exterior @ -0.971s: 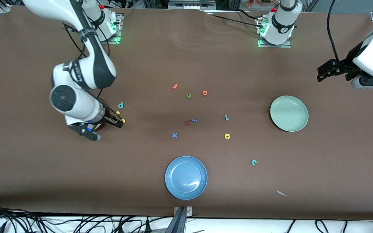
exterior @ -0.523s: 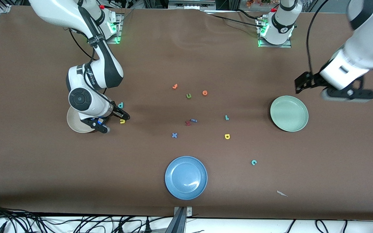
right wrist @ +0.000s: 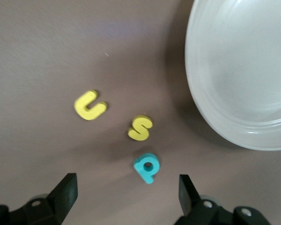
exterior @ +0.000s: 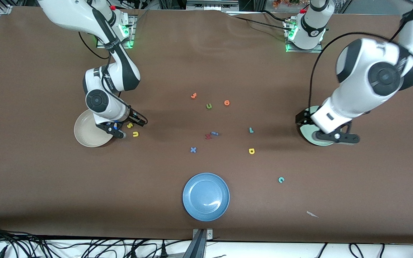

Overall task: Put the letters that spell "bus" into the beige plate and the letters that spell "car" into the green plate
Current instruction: 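Grasp the teal p with the right gripper while the left gripper reaches the teal l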

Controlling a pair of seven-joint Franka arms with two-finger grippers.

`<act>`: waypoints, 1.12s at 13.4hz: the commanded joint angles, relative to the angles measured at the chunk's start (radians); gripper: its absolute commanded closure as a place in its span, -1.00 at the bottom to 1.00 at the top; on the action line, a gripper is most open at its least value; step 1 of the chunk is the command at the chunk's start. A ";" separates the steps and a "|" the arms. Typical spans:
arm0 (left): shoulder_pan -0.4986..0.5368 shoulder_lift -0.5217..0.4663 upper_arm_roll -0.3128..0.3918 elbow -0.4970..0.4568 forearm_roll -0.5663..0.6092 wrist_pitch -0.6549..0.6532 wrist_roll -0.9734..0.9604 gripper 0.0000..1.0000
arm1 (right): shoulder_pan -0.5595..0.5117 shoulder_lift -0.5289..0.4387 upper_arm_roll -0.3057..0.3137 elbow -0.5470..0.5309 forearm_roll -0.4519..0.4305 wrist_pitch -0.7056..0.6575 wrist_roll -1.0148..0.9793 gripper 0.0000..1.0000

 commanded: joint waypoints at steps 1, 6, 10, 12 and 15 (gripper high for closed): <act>-0.058 0.045 0.002 -0.017 -0.016 0.035 0.015 -1.00 | -0.006 -0.049 0.008 -0.105 0.010 0.073 -0.052 -0.90; -0.100 0.176 0.002 -0.009 -0.016 0.092 0.018 -1.00 | -0.006 -0.046 0.008 -0.136 0.010 0.123 -0.063 -0.44; -0.126 0.252 0.003 -0.003 -0.019 0.186 0.018 -1.00 | -0.006 -0.042 0.008 -0.157 0.010 0.172 -0.100 -0.43; -0.134 0.282 0.005 0.005 -0.079 0.193 0.009 -1.00 | -0.006 -0.039 0.008 -0.159 0.011 0.173 -0.100 -0.39; -0.171 0.340 0.014 0.023 -0.142 0.299 0.005 -1.00 | -0.007 -0.037 0.008 -0.163 0.011 0.179 -0.100 -0.29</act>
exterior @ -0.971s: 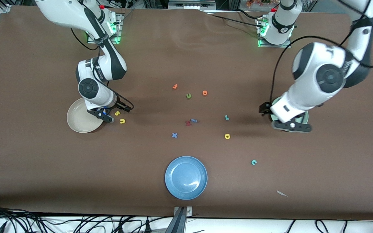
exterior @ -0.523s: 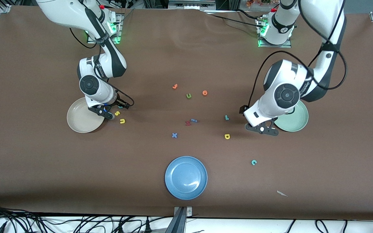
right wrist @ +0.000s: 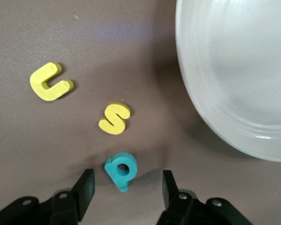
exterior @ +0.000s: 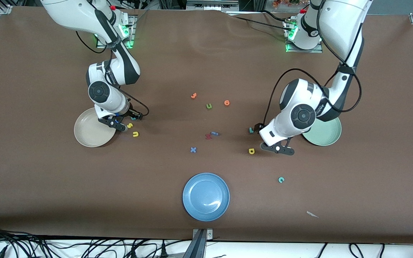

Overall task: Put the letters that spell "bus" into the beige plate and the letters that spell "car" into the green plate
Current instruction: 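Grasp the teal p with the right gripper while the left gripper reaches the teal l, then place the teal p on the cream plate while the left gripper grasps the l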

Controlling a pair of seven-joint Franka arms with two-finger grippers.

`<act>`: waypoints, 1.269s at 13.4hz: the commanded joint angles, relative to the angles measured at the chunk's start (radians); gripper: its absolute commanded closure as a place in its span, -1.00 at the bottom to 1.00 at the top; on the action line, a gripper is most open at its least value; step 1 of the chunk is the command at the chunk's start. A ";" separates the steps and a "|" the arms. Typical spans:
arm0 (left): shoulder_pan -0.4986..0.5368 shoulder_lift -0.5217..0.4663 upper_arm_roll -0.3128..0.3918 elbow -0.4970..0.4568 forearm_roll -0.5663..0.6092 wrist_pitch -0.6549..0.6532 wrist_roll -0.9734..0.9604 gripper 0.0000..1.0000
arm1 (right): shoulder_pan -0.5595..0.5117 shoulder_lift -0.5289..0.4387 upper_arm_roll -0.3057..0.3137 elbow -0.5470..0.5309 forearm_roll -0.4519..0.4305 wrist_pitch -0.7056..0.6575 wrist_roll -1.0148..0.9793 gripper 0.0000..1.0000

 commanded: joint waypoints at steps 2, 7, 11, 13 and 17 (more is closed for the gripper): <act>-0.054 0.075 0.019 0.041 -0.038 0.094 -0.013 -1.00 | -0.006 -0.021 0.007 -0.032 0.011 0.037 -0.020 -0.28; -0.083 0.084 0.019 0.001 -0.036 0.116 -0.035 -1.00 | -0.007 -0.013 0.007 -0.043 0.011 0.062 -0.020 -0.16; -0.097 0.057 0.017 -0.089 -0.036 0.118 -0.035 -1.00 | -0.006 -0.013 0.007 -0.043 0.011 0.060 -0.020 0.21; -0.099 0.040 0.016 -0.137 -0.036 0.145 -0.035 -0.99 | -0.006 -0.013 0.007 -0.041 0.011 0.058 -0.020 0.42; -0.097 0.024 0.013 -0.183 -0.062 0.187 -0.037 -0.96 | -0.006 -0.016 0.006 -0.037 0.011 0.049 -0.006 0.61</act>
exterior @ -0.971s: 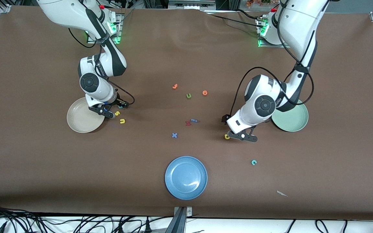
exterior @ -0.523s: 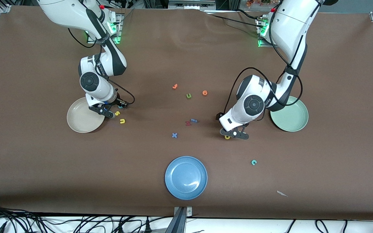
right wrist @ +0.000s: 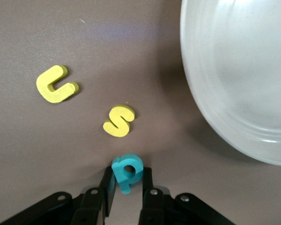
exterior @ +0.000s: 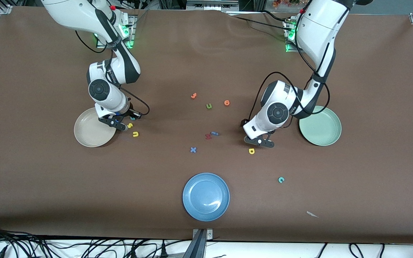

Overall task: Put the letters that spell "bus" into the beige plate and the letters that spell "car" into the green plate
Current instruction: 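Place the teal p on the cream plate while the left gripper grasps the l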

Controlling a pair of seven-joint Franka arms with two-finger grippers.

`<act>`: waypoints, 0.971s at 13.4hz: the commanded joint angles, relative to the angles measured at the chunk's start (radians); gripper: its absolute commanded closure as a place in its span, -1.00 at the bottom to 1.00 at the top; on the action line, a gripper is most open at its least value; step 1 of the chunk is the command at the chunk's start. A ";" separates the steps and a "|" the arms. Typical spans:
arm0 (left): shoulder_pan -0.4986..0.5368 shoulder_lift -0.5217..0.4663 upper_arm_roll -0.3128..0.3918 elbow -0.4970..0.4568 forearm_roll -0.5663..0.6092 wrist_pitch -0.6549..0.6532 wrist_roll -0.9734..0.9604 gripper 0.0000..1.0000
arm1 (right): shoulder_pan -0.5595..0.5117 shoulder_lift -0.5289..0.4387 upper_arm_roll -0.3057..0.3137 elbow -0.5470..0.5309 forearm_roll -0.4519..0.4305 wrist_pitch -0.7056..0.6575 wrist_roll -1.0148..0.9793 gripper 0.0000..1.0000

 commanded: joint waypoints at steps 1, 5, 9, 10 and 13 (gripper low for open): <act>-0.015 -0.049 0.010 -0.050 -0.045 0.013 0.002 -0.92 | -0.006 -0.014 0.004 -0.016 0.011 0.000 -0.005 0.61; -0.027 -0.047 0.010 -0.047 -0.045 0.014 0.002 -0.56 | -0.006 -0.036 0.002 0.053 0.016 -0.111 0.018 0.61; -0.029 -0.041 0.010 -0.041 -0.046 0.014 0.002 -0.29 | -0.012 -0.039 -0.021 0.274 0.007 -0.453 0.024 0.61; -0.030 -0.041 0.010 -0.041 -0.045 0.014 0.003 -0.13 | -0.012 -0.039 -0.054 0.308 0.000 -0.511 0.015 0.61; -0.030 -0.038 0.010 -0.038 -0.043 0.014 0.005 0.13 | -0.012 -0.060 -0.180 0.326 0.000 -0.592 -0.153 0.61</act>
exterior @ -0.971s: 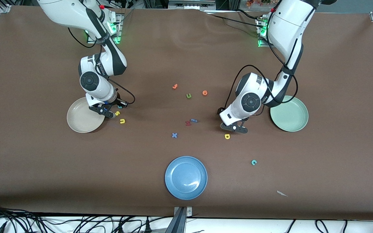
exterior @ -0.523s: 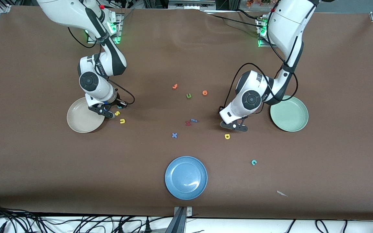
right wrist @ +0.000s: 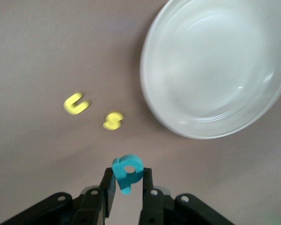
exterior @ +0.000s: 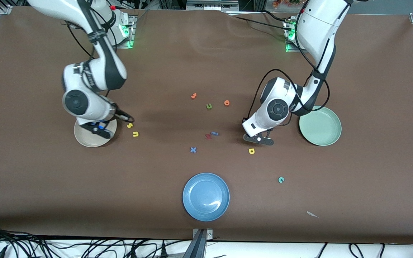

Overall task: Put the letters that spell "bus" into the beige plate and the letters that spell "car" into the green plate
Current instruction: 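Place the teal p on the cream plate while the left gripper grasps the l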

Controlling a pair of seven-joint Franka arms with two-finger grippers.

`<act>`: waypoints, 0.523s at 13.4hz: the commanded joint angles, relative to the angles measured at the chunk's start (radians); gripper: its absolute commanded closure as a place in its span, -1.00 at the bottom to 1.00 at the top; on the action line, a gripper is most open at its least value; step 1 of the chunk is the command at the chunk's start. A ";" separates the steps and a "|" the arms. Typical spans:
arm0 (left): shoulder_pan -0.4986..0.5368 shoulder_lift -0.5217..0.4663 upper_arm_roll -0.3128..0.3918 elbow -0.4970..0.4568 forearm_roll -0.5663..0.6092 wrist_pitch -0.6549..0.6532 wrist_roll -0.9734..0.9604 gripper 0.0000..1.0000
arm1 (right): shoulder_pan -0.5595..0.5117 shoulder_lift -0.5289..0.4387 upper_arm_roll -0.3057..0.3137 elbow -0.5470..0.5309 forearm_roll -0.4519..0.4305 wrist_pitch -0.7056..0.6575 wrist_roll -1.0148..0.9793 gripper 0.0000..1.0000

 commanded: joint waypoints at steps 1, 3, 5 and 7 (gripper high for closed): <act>-0.017 -0.010 0.009 -0.022 -0.029 0.014 0.006 0.13 | -0.007 -0.011 -0.119 0.005 0.002 -0.065 -0.198 0.61; -0.020 -0.008 0.009 -0.015 -0.030 0.013 0.005 0.13 | -0.011 0.003 -0.182 -0.003 0.002 -0.063 -0.318 0.60; -0.022 -0.008 0.009 -0.007 -0.030 0.013 0.003 0.05 | -0.027 0.055 -0.222 -0.005 0.002 -0.031 -0.427 0.59; -0.025 -0.007 0.009 -0.002 -0.032 0.014 0.003 -0.01 | -0.059 0.109 -0.223 -0.029 0.011 0.054 -0.490 0.58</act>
